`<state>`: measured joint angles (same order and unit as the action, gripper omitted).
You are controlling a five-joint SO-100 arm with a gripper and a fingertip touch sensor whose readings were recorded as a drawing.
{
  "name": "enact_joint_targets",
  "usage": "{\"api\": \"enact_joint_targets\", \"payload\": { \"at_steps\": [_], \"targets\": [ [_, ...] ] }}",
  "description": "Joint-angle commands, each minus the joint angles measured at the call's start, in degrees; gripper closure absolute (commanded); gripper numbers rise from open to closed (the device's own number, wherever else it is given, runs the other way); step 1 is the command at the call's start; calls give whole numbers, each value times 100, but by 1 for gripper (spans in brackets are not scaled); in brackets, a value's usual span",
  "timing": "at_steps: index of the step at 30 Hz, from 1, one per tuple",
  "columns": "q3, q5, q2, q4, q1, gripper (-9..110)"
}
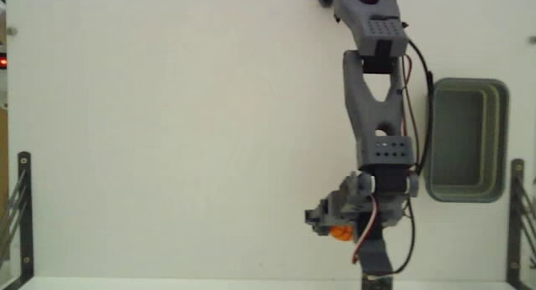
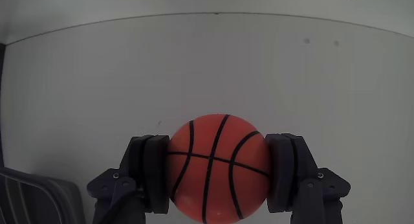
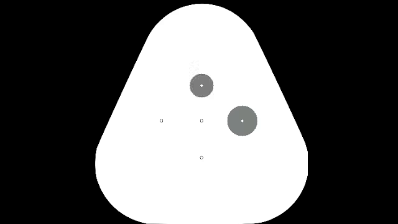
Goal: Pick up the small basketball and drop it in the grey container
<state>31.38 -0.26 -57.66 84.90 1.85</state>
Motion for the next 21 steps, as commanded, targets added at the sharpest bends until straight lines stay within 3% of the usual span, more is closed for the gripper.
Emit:
{"api": "enact_joint_targets", "payload": {
  "at_steps": [1, 21],
  "targets": [
    [14, 26, -456, 21, 150, 19],
    [574, 26, -959, -35, 705, 19]
  ]
}}
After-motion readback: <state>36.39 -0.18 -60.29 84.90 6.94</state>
